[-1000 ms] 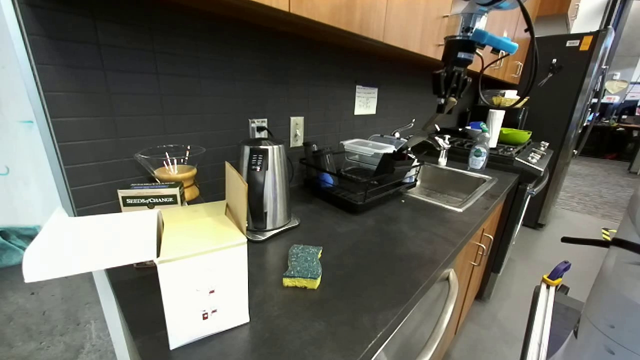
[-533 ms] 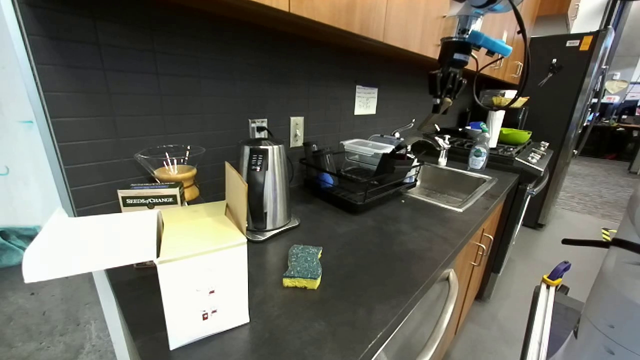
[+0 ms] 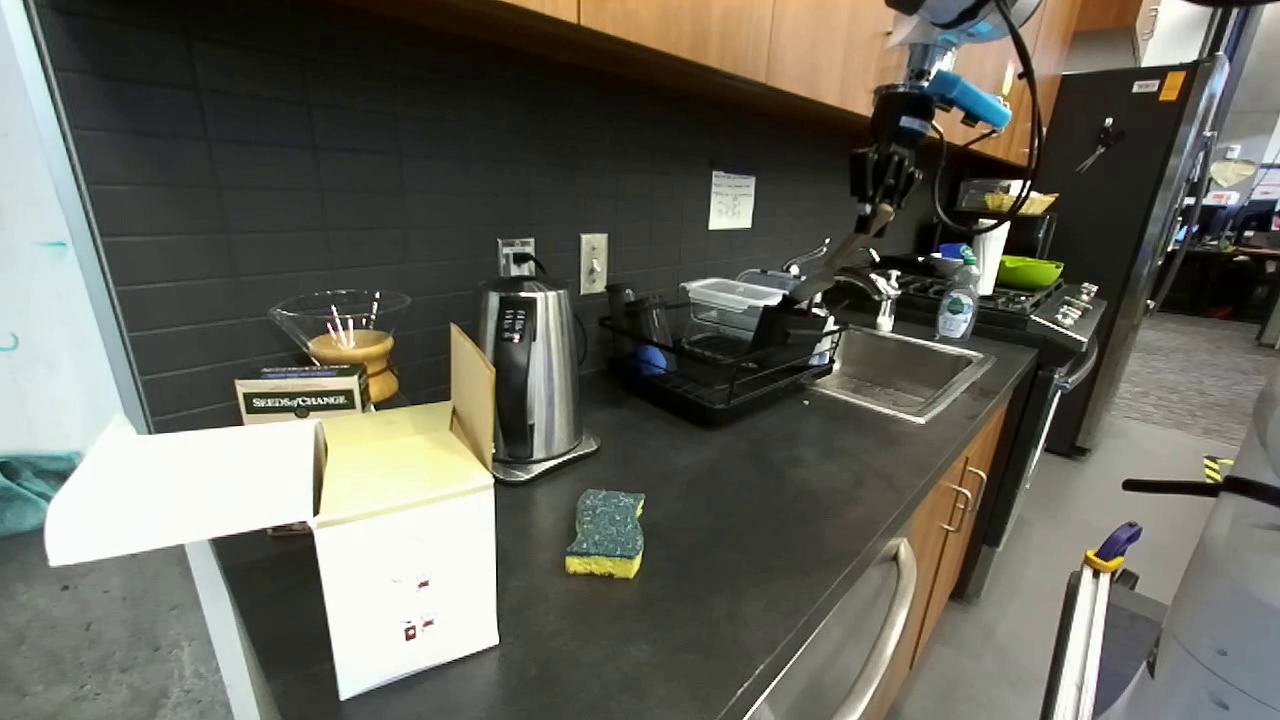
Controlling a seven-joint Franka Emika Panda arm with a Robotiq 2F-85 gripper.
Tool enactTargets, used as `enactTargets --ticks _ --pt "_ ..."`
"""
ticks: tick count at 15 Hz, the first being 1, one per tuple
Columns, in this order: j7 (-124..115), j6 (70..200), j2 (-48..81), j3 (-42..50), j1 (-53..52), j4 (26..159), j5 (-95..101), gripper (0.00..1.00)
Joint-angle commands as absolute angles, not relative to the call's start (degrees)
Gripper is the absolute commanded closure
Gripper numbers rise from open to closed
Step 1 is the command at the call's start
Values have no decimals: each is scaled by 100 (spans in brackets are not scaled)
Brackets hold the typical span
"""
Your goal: Put the brown spatula in the black bucket in the drying rack
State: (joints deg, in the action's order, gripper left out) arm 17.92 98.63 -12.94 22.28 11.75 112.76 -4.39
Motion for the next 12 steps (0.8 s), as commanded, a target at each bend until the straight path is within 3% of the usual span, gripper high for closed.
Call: enactTargets --ticks 1,12 --pt "1958 9539 -1090 2209 1296 10933 -620 92" --pt "1983 9196 -730 2229 1467 10560 -600 92"
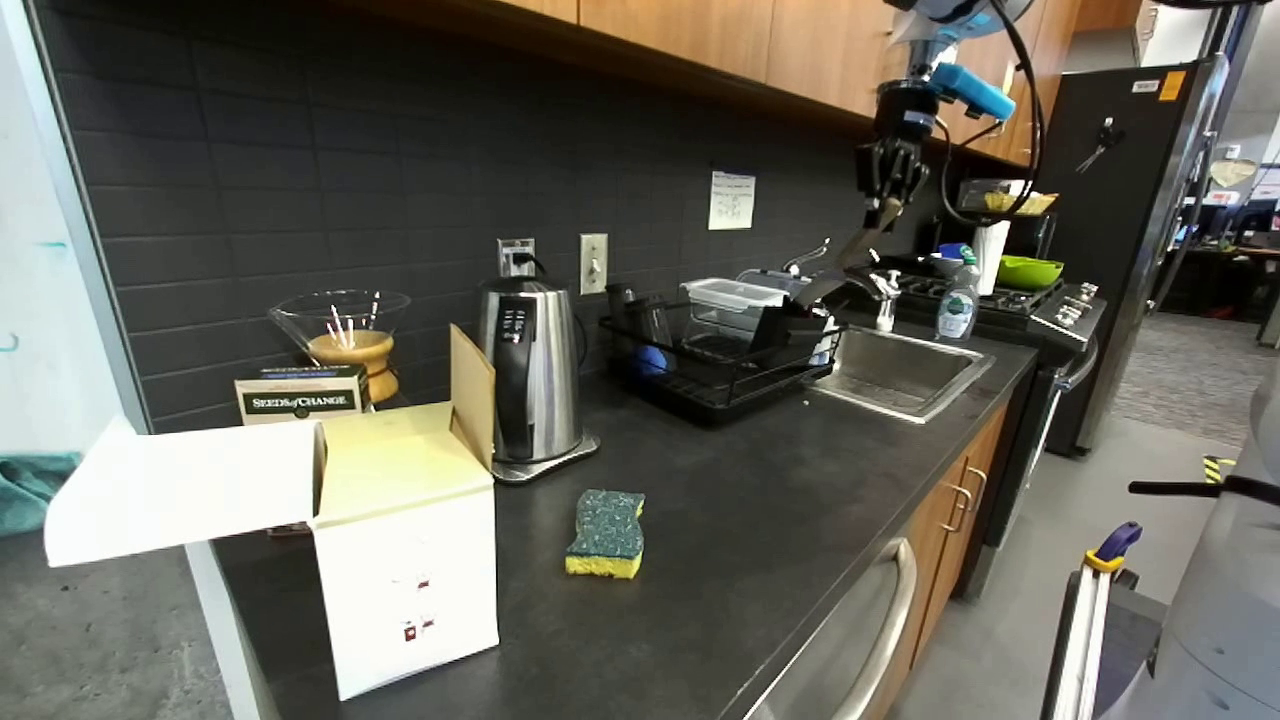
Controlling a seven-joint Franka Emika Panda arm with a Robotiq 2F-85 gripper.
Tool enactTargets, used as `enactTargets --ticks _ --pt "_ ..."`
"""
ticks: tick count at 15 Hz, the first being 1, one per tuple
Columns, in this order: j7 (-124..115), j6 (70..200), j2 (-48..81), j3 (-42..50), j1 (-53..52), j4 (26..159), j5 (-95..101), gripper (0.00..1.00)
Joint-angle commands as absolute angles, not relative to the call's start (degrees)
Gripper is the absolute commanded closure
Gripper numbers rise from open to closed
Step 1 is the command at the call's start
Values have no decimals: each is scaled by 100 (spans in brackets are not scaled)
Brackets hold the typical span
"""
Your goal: Put the brown spatula in the black bucket in the drying rack
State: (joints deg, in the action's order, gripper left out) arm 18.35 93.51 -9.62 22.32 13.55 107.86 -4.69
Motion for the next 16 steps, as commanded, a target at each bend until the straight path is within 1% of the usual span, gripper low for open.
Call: enactTargets --ticks 1,16 --pt "2011 9215 -681 2230 1486 10571 -602 92" --pt "2322 9304 -52 2075 1558 10226 -626 92"
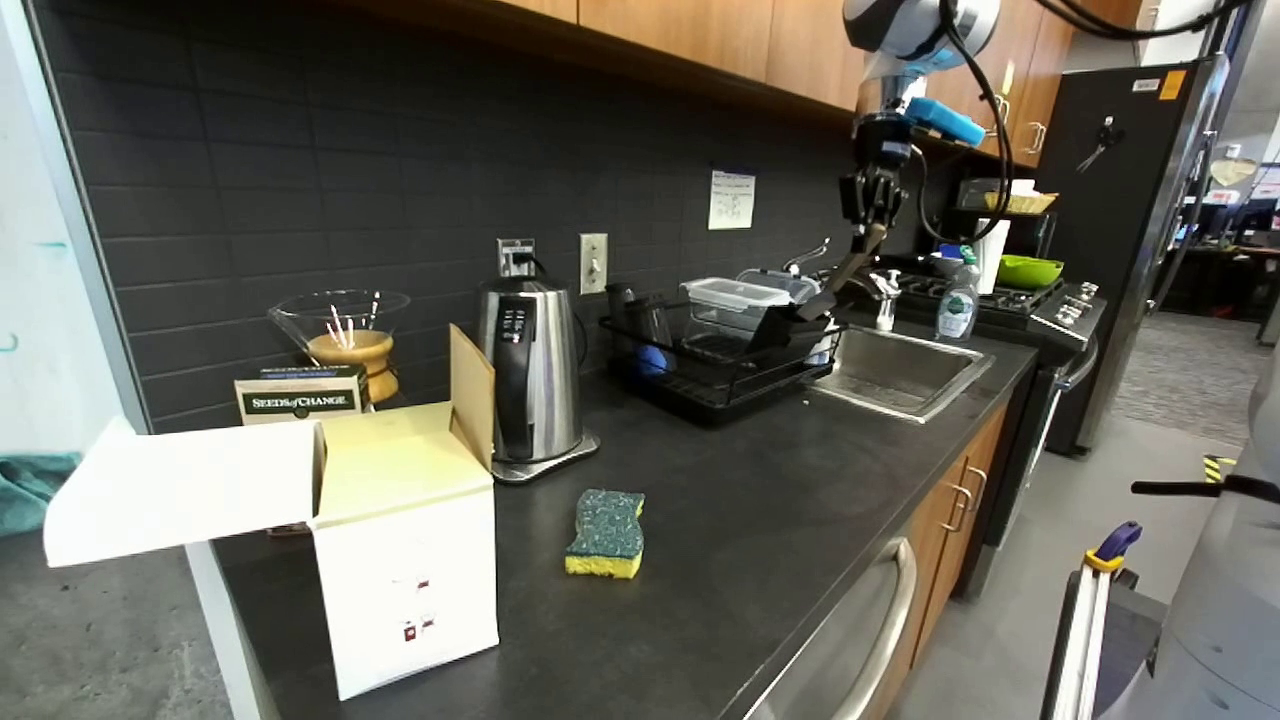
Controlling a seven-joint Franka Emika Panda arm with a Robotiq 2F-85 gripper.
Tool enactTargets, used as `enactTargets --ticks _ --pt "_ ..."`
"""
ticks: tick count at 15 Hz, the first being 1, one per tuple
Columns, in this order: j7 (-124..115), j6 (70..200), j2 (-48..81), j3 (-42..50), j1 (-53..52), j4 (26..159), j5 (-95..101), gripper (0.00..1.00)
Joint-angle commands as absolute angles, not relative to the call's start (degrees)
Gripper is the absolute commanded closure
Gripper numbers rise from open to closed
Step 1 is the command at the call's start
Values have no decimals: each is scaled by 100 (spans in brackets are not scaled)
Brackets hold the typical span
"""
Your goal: Put the brown spatula in the black bucket in the drying rack
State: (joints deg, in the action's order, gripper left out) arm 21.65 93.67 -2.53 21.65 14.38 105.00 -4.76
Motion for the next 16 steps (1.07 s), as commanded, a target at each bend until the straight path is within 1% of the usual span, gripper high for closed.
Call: enactTargets --ticks 1,10,11,12,13,14,16 --pt "2349 9311 -4 2069 1563 10200 -635 92" --pt "2421 9349 368 1976 1621 9977 -607 92" --pt "2441 9348 390 1959 1630 9958 -597 80" --pt "2458 9351 408 1943 1638 9941 -583 52" --pt "2464 9344 416 1923 1644 9929 -573 43" --pt "2466 9346 416 1905 1643 9928 -543 40" --pt "2484 9345 390 1869 1638 9930 -508 27"
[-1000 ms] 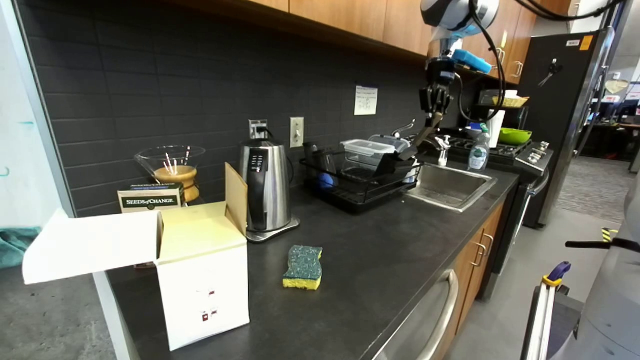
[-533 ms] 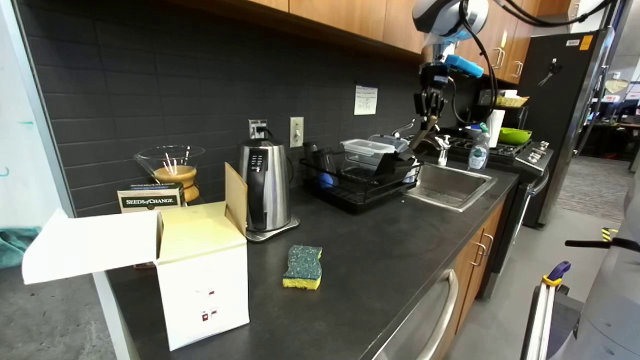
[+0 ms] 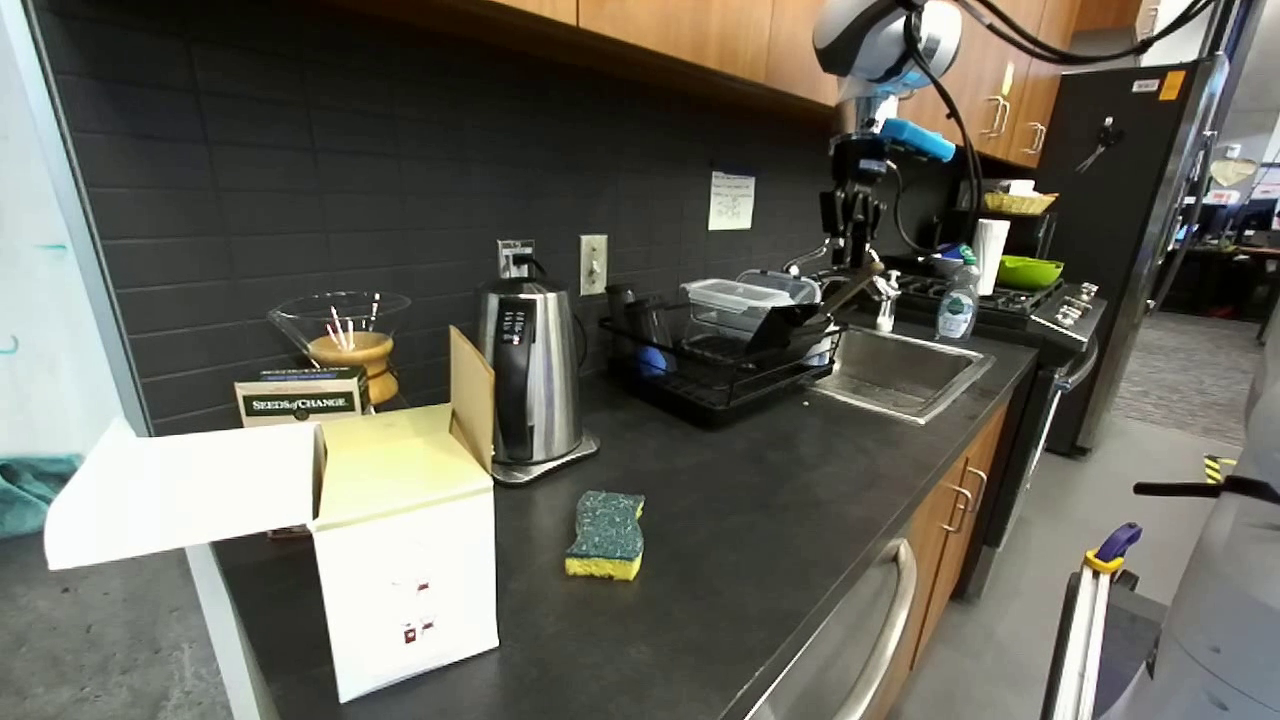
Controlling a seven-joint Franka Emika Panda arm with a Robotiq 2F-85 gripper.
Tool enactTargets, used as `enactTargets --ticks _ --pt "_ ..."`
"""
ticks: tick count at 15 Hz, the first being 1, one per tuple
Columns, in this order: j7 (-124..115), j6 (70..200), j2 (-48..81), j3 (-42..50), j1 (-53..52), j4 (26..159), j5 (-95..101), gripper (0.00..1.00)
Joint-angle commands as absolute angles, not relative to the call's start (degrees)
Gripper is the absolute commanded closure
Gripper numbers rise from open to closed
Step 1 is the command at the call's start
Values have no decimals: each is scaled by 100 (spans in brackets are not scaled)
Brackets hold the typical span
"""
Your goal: Put the brown spatula in the black bucket in the drying rack
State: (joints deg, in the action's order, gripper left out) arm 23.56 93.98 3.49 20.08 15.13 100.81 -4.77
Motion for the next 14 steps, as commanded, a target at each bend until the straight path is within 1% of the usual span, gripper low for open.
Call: enactTargets --ticks 1,4,5,14 --pt "2496 9344 358 1850 1628 9949 -497 20" --pt "2546 9309 242 1779 1588 10007 -443 2" --pt "2552 9295 198 1748 1572 10038 -423 0" --pt "2708 9460 -870 1254 1201 10968 191 0"
